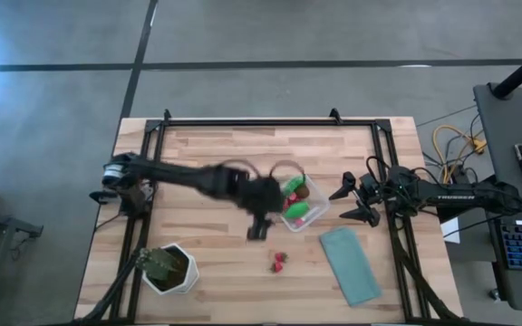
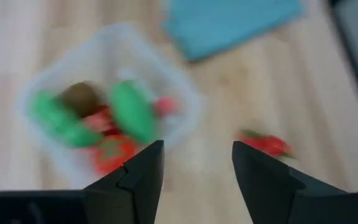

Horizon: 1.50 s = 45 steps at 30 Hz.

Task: Pick and placing Produce into tupperware
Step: Put the bottom red strawberry into the transparent bin

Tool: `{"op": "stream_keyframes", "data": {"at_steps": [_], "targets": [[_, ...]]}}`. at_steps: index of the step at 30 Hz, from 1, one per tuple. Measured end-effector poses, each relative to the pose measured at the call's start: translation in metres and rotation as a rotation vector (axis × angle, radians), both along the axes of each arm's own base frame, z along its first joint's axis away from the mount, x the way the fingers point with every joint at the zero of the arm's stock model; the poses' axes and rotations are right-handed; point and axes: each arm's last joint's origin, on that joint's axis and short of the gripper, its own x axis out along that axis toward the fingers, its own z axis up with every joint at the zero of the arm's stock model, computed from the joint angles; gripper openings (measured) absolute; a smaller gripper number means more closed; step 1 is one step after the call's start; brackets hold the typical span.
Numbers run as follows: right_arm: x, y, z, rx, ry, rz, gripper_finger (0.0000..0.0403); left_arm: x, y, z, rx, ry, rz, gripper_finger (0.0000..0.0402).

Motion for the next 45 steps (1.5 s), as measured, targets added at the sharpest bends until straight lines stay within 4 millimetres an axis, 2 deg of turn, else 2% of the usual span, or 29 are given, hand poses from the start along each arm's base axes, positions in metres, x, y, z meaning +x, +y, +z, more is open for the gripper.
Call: {"op": "stream_keyframes", "data": {"at_steps": [2,9,16,19,25,29,35,45], "targets": [[0.0,0.0,0.0,0.0,-0.001,0.0,0.0325,-0.002,-0.019,-0.003,-0.017,0.011,-0.033,0.0176],[0.0,0.0,0.0,0.0,-0.001,0.0,0.0325,0.003,-0.072,-0.042,-0.032,0.121,-0.061,0.0176],[0.0,0.0,0.0,0.0,-0.001,0.0,0.0325,0.013,-0.109,-0.06,-0.107,0.079,-0.052,0.0177],[0.0,0.0,0.0,0.0,-0.002,0.0,0.0325,0.018,-0.121,-0.073,-0.133,0.079,-0.037,0.0188],[0.0,0.0,0.0,0.0,-0.001,0.0,0.0325,0.022,-0.133,-0.103,-0.106,0.147,-0.015,0.0233],[0.0,0.0,0.0,0.0,-0.001,0.0,0.0325,0.023,-0.134,-0.105,-0.08,0.134,0.0,0.0254],[0.0,0.0,0.0,0.0,0.0,0.0,0.0325,0.025,-0.135,-0.105,-0.062,0.114,0.03,0.0258],[0.0,0.0,0.0,0.0,-0.001,0.0,0.0325,0.029,-0.146,-0.132,-0.092,0.165,-0.039,0.0258]]}}
